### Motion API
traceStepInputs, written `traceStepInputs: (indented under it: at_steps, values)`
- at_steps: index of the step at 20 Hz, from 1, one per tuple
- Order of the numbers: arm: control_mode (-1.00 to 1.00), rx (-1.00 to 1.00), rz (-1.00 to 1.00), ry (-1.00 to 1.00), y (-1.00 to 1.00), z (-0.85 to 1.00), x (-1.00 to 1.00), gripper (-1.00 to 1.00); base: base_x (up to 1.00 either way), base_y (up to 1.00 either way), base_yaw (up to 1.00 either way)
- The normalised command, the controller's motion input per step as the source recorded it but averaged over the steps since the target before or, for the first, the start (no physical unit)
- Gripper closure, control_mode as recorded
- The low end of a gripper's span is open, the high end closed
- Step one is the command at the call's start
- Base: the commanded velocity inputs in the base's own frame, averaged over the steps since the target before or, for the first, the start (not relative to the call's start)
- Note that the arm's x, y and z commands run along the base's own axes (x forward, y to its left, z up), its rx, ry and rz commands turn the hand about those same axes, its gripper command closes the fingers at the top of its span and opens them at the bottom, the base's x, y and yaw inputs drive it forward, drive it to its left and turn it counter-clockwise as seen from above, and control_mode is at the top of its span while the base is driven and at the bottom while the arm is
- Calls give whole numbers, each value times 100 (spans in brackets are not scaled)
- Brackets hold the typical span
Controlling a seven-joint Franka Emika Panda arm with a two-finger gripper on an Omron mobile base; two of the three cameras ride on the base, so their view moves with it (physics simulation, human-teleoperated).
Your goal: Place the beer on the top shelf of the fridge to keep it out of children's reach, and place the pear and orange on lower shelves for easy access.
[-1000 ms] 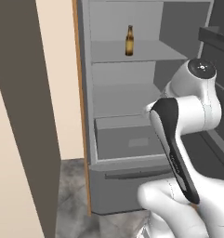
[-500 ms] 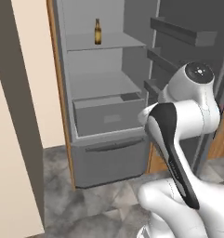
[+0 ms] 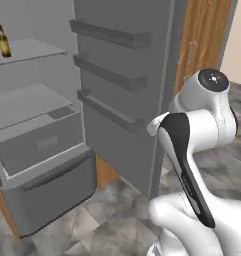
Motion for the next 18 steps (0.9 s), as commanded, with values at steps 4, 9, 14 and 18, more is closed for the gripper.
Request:
traceStepInputs:
  at_steps: [4,9,14,18]
  values:
    - [100,0,0,0,0,0,0,-100,9,-56,-71]
    - [100,0,0,0,0,0,0,-100,35,-64,-62]
    - [100,0,0,0,0,0,0,-100,62,-60,-50]
    - [100,0,0,0,0,0,0,-100,92,-36,-38]
